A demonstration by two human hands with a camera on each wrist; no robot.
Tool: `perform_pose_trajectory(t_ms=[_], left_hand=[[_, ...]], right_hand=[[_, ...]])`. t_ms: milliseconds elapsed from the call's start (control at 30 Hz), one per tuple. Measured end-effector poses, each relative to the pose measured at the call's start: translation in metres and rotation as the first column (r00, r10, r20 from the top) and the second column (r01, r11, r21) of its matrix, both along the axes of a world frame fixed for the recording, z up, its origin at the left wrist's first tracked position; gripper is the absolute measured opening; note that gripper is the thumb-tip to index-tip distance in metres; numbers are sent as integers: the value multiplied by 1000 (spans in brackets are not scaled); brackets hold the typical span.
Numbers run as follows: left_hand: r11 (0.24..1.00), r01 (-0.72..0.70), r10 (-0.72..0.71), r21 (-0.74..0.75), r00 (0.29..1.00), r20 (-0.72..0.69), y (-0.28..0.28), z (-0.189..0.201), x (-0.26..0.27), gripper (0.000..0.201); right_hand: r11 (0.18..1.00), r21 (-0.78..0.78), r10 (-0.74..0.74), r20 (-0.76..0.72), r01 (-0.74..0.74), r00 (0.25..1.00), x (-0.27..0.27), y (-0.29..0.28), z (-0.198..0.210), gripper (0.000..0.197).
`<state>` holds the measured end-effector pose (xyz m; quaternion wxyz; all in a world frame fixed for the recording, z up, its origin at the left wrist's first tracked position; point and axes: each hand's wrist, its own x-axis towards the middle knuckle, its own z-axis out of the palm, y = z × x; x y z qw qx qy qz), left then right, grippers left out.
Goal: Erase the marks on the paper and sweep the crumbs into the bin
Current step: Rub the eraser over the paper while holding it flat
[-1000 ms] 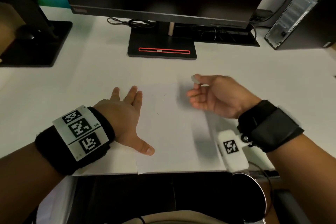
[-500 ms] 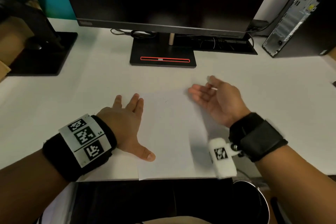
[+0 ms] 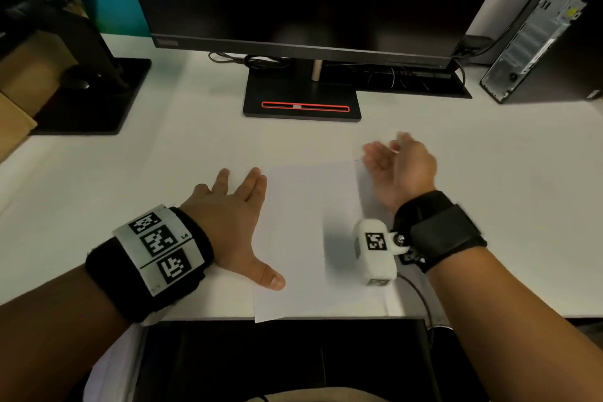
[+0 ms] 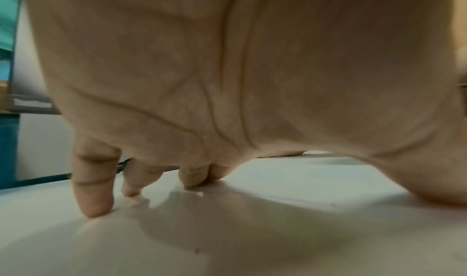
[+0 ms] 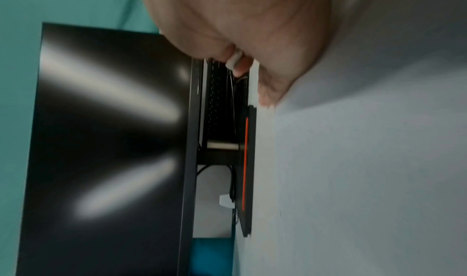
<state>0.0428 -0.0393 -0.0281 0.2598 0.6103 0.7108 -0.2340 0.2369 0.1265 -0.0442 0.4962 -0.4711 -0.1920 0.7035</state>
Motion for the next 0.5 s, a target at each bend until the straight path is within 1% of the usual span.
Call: perform_pose_trajectory(t_ms=[33,67,100,133,167,200,233,267,300,333,367,400,433,467,500], left_hand=[[1000,1,-1,0,1000,3,0,0,0,162],[1000,2,-2,0,1000,5,0,1,0,161],[1000,4,-4,-1,1000,4,0,1,0,161],[1000,7,-7,-1,1000,0,1,0,0,161],[1000,12,-12,1,1000,-6,1,0,1,161],[1000,17,-17,7,1000,-13,1,0,1,162],[1000,21,-20,14,1000,-21,0,-1,1,162],[1000,24,-24,18,999,-26,-1,-1,1,162],[999,28,-27,19,999,-28,-2,-1,0,162],[999,29,-29,18,999,-26,-2,-1,-1,162],[1000,25,-24,14,999,-23,-2,-1,-1,162],[1000,18,-17,9,1000,-20,-3,-1,-2,162],[1000,11,-11,8,1000,-20,-3,-1,-2,162],[1000,6,-6,7,1000,-23,-3,-1,-2,162],[1000,5,-5,7,1000,-26,-3,-1,-2,163]], right_hand=[[999,29,-29,7,29,1000,6,-1,2,25],[999,41,0,-14,1,1000,7,-9,5,23],[996,33,85,-75,-83,994,1,-21,7,22],[978,9,209,-142,-210,968,-9,-36,6,25],[936,-22,342,-169,-351,924,-20,-52,5,32],[873,-63,473,-134,-484,871,-31,-65,3,37],[810,-110,572,-71,-576,817,-40,-73,0,39],[768,-140,628,-24,-625,778,-47,-75,-1,38],[758,-144,642,-5,-636,767,-50,-69,-3,38],[789,-130,605,-3,-600,796,-49,-57,-2,38],[854,-101,511,-12,-510,859,-46,-42,-1,36],[925,-70,373,-29,-375,927,-41,-26,0,33],[974,-49,221,-33,-222,975,-33,-13,3,29],[995,-34,96,-16,-96,995,-26,-5,7,27],[999,-24,32,-20,-33,999,-20,-3,11,28]])
